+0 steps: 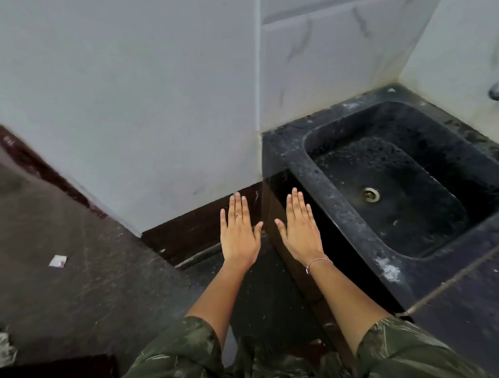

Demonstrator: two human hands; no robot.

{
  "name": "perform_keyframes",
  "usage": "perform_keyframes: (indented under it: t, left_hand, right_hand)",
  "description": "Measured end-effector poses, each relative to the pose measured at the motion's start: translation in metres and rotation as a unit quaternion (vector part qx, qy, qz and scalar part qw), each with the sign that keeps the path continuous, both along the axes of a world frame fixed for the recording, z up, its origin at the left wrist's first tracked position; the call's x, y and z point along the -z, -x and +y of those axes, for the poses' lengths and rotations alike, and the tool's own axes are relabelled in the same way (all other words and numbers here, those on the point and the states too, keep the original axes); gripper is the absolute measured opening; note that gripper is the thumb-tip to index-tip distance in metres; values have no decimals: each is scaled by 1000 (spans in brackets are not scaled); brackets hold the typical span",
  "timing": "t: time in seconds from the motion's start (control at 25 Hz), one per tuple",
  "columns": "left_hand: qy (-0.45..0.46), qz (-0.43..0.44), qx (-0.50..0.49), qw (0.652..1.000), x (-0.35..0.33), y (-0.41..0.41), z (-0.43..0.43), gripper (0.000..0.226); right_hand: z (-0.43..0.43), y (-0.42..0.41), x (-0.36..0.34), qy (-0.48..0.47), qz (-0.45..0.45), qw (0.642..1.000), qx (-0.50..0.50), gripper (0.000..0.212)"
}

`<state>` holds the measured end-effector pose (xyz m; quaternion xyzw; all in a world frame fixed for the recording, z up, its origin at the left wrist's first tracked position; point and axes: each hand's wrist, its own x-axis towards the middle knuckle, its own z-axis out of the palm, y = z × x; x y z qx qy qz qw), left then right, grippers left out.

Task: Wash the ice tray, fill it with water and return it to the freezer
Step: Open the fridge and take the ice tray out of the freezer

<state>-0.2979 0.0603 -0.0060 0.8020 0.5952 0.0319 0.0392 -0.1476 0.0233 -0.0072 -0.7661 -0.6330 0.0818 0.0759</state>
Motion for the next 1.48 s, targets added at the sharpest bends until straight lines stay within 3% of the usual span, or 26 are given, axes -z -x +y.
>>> perform_keyframes:
  t: [0.36,0.76,1.16,1.48]
  left_hand:
    - [14,-18,-160,987,11,98,-26,71]
    - [25,-26,-363,931,9,154,-58,73]
    - [4,-27,-541,841,5,183,-109,73]
    - [-16,10,-665,747,4,190,-192,73]
  right_hand:
    - [25,96,5,26,-10,985,-170,69]
    - [54,178,-3,35,-39,916,-399,69]
    - [45,243,-4,29,-16,823,-567,69]
    - [-13,296,-1,19,11,717,-697,68]
